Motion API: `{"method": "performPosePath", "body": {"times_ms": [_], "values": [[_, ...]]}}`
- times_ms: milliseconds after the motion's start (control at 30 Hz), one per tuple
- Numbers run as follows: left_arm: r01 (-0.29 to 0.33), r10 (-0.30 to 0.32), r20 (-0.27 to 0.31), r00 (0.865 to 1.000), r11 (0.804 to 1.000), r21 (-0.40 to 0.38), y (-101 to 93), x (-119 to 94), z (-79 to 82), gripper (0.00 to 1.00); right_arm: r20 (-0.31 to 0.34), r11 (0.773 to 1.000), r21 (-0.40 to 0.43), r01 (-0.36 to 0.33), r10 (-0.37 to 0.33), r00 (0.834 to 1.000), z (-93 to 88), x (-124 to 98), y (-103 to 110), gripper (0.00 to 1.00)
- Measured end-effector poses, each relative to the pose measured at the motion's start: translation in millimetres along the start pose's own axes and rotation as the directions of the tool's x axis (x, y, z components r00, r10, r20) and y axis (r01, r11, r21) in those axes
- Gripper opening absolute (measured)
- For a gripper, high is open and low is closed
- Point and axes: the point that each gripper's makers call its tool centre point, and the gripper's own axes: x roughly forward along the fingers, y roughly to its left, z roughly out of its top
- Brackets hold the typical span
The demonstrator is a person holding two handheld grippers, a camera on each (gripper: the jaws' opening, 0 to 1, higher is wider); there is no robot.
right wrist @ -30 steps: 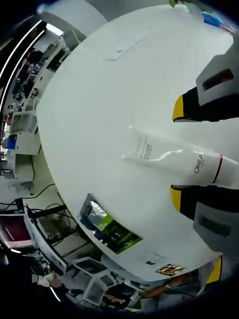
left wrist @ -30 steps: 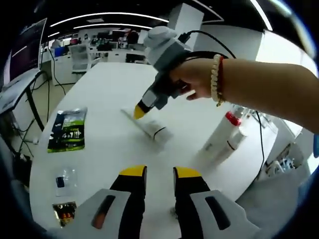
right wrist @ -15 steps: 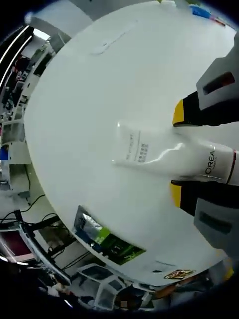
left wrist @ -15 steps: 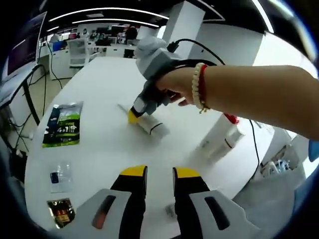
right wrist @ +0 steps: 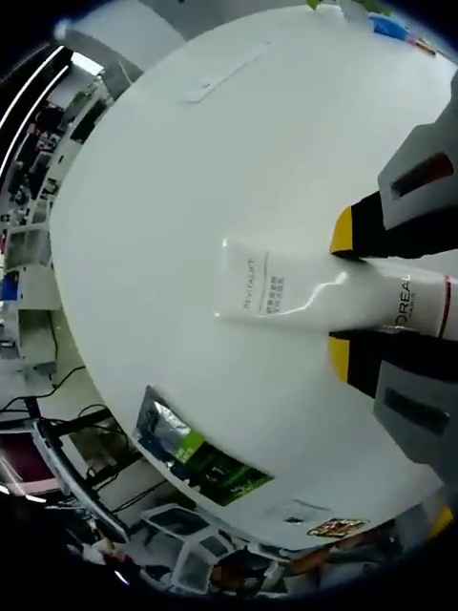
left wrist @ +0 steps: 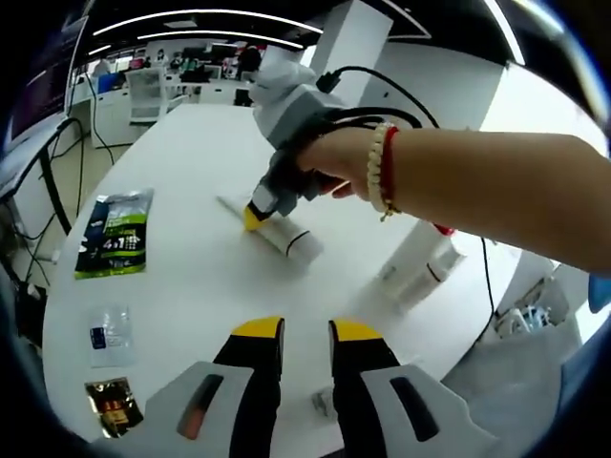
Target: Arrange the skincare products in the storage area until every visible bottle or jar stands upright without overlapping.
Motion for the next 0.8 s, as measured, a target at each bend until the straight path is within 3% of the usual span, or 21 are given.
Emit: {"method": "performPosePath", "body": {"times_ms": [167,300,433,633,767,800], "values": [[-0.003,0.003,0.004,1.0,1.0,0.002,0.5,0.1,1.2,0.14,0.015,0.998,-0.054,0.018,-0.017,1.0,-1.9,-5.4,2.8,0.2],[-0.007,0.006,0.002,1.0,1.0,0.009,0.6,0.6,1.2,0.14,0.069,1.0,-0.015,-0.024,0.025,0.997,5.7,-17.9,6.2,0.18],[-0.013,0.013,0.017,1.0,1.0,0.006,1.6,-0.7,4.0,0.14,0.156,0.998,-0.051,-0.032,0.04,0.987,22.5,-39.0,12.5,0.18],[-0.04,0.043,0.104,0.994,0.999,-0.027,9.8,-9.0,19.2,0.17,0.354,0.985,-0.172,0.009,0.053,0.934,47.8,-91.5,37.1,0.19],[-0.066,0.07,0.143,0.987,0.997,-0.034,14.9,-13.6,26.2,0.19,0.418,0.984,-0.173,-0.035,0.105,0.902,51.2,-115.9,51.1,0.19],[-0.069,0.074,0.158,0.985,0.997,-0.036,15.5,-15.0,28.6,0.2,0.449,0.985,-0.168,-0.041,0.113,0.887,53.5,-124.2,53.3,0.19]]}}
